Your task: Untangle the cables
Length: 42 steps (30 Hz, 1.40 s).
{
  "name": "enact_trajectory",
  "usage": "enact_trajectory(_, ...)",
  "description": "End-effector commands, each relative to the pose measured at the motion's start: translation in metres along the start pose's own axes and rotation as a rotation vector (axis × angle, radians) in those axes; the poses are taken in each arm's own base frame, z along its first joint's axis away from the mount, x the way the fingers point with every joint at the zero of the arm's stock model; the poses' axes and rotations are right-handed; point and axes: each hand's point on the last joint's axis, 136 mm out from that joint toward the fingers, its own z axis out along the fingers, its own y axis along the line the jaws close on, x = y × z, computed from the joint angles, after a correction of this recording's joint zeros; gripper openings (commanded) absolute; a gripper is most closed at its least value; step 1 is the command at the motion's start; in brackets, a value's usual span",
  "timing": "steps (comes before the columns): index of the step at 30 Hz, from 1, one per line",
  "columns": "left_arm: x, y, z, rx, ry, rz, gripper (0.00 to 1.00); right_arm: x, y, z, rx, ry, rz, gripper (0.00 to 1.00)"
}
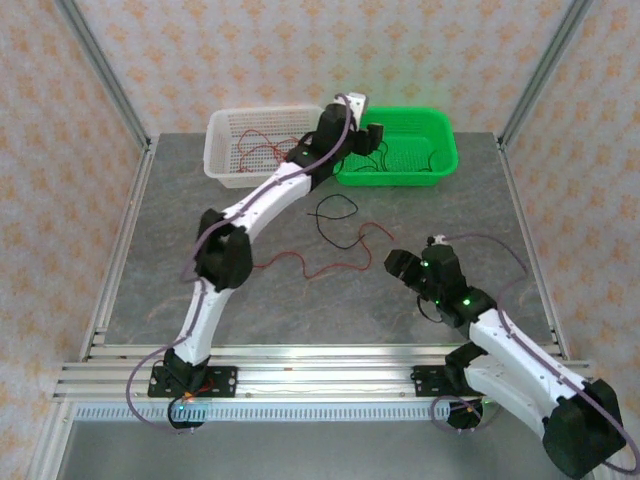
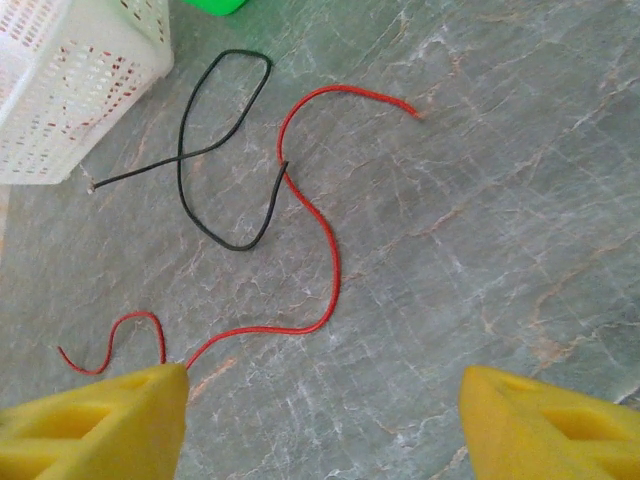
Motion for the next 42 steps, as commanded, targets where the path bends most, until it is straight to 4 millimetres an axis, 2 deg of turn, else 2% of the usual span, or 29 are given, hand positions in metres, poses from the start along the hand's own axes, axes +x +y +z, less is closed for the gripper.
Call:
enact_trajectory(1,-0.063,-0.005,-0.065,-0.004,-0.146,-0.051,0.7,-0.014,0.032,0.002,-0.057,-0.023,-0.012,0.71)
enact_trajectory(5,-0.065,0.006,-0.116,-0.036,-0.138,-0.109,0.7,-0.011,0.053,0.019,-0.052,0.016,-0.042,0.69)
enact_trajectory(10,-0.036,0.025,-0.164,-0.09,-0.101,-0.168,0.7,-0.006,0.083,0.045,-0.062,0.06,-0.049,0.68)
enact_trajectory(13,-0.023,0.034,-0.191,-0.101,-0.109,-0.19,0.7,-0.005,0.093,0.06,-0.076,0.074,0.018,0.67)
enact_trajectory(19,-0.006,0.05,-0.232,-0.15,-0.111,-0.215,0.7,0.003,0.119,0.093,-0.125,0.119,0.154,0.66)
enact_trajectory(28,0.015,0.075,-0.273,-0.231,-0.112,-0.228,0.7,0.018,0.156,0.142,-0.258,0.184,0.456,0.67)
enact_trajectory(34,0.023,0.084,-0.288,-0.258,-0.11,-0.215,0.7,0.017,0.163,0.176,-0.267,0.168,0.571,0.69)
enact_trajectory(42,0.022,0.092,-0.302,-0.287,-0.114,-0.187,0.7,0.018,0.158,0.211,-0.232,0.137,0.679,0.71)
